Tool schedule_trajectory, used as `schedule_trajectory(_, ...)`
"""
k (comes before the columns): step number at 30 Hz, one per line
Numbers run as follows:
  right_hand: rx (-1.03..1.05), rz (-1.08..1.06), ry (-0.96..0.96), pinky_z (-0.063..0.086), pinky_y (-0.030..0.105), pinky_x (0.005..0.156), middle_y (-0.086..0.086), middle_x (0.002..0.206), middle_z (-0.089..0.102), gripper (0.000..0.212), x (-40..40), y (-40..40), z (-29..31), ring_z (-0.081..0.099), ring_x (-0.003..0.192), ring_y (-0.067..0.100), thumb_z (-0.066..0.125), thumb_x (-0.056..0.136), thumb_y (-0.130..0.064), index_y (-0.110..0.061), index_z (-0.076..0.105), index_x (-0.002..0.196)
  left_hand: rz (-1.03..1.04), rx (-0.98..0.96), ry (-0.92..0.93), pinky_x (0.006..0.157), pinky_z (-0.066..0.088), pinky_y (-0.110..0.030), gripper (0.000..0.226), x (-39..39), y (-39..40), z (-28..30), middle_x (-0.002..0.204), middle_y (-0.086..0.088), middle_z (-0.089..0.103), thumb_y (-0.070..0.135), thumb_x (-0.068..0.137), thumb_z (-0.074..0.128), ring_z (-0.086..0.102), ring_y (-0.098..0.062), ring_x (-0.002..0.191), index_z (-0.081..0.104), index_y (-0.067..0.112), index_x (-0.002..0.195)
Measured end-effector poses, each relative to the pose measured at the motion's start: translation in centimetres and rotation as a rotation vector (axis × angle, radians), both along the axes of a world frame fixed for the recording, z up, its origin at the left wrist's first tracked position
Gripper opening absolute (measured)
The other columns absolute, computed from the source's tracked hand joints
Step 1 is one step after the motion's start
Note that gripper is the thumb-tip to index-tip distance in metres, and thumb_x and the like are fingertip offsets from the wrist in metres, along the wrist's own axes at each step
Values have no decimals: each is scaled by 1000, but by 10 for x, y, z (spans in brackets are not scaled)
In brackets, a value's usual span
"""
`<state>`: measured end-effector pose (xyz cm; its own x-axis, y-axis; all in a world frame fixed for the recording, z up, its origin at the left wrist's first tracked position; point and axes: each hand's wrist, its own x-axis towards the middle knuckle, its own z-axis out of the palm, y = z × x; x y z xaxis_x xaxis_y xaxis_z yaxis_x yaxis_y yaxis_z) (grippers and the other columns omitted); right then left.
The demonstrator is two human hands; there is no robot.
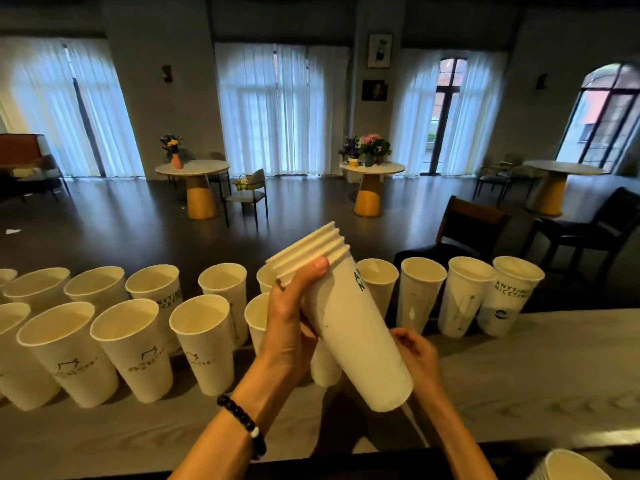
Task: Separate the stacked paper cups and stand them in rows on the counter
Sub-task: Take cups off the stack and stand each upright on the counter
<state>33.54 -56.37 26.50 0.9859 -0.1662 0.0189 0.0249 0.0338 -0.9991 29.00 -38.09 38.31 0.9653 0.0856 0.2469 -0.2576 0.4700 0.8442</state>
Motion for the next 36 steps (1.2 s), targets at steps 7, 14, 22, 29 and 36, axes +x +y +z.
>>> schedule_trajectory(7,335,554,72,58,45,83,25,105,70,88,-34,-35,29,70,94,35,89,48,-57,-9,66,119,-122,138,83,76,60,-36,73,11,-43,-4,110,-7,73,45,58,80,70,-26,102,61,21,124)
schedule_trajectory(14,80,512,143,55,36,81,16,121,61,127,-35,-38,30,65,106,29,94,17,-57,-19,42,127,-67,342,-21,91,58,-42,76,13,-37,-10,107,5,74,52,53,77,69,-16,104,57,29,123)
schedule_trajectory(22,-37,510,110,55,26,75,1,120,59,114,-30,-38,30,63,105,18,93,15,-55,-31,45,116,-8,444,-57,92,57,-39,71,20,-37,-11,107,15,73,56,52,77,69,-7,103,58,36,117)
schedule_trajectory(29,-136,503,80,55,20,75,-3,113,68,102,-26,-44,28,68,101,6,93,28,-48,-26,54,119,-3,401,-98,75,58,-21,65,22,-43,-16,104,16,74,49,50,81,70,-6,100,61,37,111)
schedule_trajectory(36,-375,497,28,52,38,99,-5,116,67,93,-25,-55,30,63,109,6,91,42,-40,-30,49,124,-163,730,-212,77,53,-12,61,25,-37,-1,104,30,71,28,59,93,67,4,102,62,41,110)
